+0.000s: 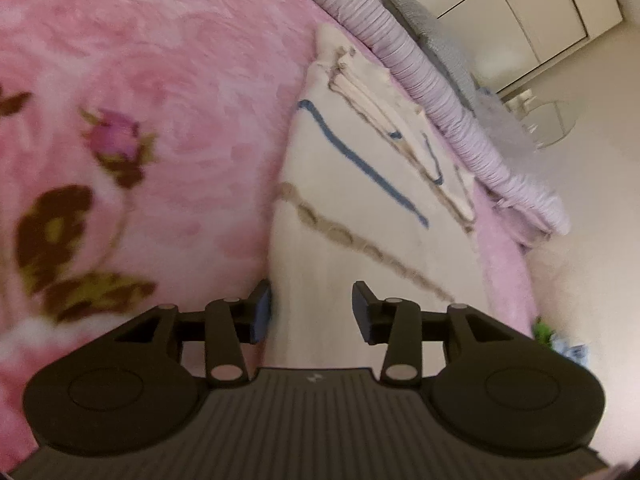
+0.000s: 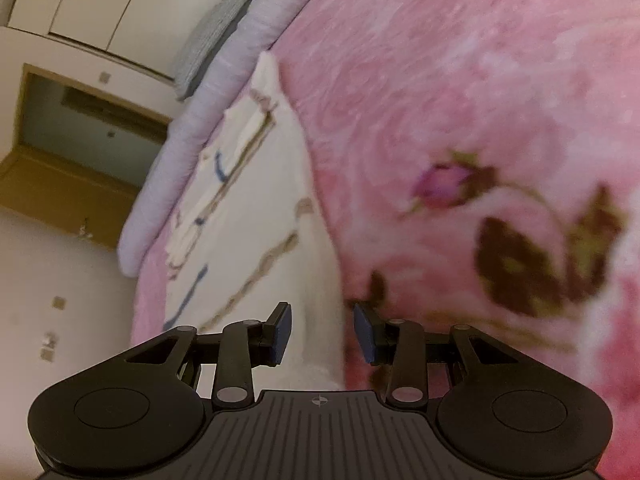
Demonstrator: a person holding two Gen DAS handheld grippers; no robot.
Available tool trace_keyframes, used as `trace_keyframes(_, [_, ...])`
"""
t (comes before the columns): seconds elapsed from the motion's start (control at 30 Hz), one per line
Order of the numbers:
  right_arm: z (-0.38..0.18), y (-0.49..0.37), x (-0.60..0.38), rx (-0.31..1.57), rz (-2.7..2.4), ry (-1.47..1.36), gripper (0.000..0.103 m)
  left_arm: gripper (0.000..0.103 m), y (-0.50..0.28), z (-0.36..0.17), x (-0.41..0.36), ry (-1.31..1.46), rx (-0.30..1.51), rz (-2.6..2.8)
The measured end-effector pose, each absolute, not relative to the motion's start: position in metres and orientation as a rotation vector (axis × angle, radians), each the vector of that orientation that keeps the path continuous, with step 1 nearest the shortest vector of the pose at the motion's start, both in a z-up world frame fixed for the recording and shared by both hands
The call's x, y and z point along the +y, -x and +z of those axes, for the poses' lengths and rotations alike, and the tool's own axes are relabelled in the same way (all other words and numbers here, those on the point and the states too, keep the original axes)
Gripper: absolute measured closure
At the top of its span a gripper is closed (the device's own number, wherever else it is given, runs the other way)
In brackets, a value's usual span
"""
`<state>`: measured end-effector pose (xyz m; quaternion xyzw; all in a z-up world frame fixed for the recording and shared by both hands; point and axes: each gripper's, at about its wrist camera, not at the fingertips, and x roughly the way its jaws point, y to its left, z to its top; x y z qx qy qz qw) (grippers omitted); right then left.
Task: Fold clothes
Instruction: 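Move both grippers to the sweater hem and grasp its corners, then lift the hem with both grippers and fold it toward the collar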
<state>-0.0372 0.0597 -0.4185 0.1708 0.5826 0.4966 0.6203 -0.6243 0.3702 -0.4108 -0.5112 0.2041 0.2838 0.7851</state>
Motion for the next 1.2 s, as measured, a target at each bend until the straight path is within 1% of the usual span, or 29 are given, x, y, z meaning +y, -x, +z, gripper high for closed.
trace_keyframes(0.13, [-0.429,0.032,0.072,1.386,1.181,-0.436,0.064,0.064,0.613,-0.417,0.382,1.121,0.428,0.555])
trace_keyframes(0.23, [-0.432,0.033,0.083,1.393,1.213,-0.438,0.065,0.068,0.607,-0.419,0.387,1.114,0.432,0.524])
trace_keyframes(0.27, [-0.433,0.034,0.086,1.392,1.226,-0.430,0.065,0.079,0.605,-0.419,0.388,1.106,0.438,0.517])
trace_keyframes(0.3, [-0.433,0.035,0.089,1.386,1.237,-0.413,0.069,0.095,0.603,-0.421,0.389,1.097,0.455,0.513])
trace_keyframes(0.33, [-0.433,0.036,0.091,1.381,1.244,-0.394,0.081,0.097,0.603,-0.422,0.389,1.092,0.463,0.513])
trace_keyframes(0.4, [-0.435,0.037,0.091,1.386,1.227,-0.364,0.093,0.097,0.603,-0.422,0.387,1.076,0.471,0.518])
trace_keyframes(0.43, [-0.435,0.037,0.089,1.383,1.230,-0.366,0.094,0.097,0.604,-0.421,0.386,1.062,0.471,0.523])
trace_keyframes(0.63, [-0.423,0.040,0.069,1.342,1.254,-0.384,0.096,0.098,0.619,-0.403,0.371,0.990,0.411,0.554])
trace_keyframes(0.8, [-0.405,0.055,0.036,1.311,1.282,-0.417,0.096,0.098,0.649,-0.385,0.343,0.978,0.363,0.548])
trace_keyframes(1.2, [-0.384,0.121,-0.101,1.331,1.271,-0.444,0.096,0.098,0.762,-0.384,0.203,1.078,0.314,0.532])
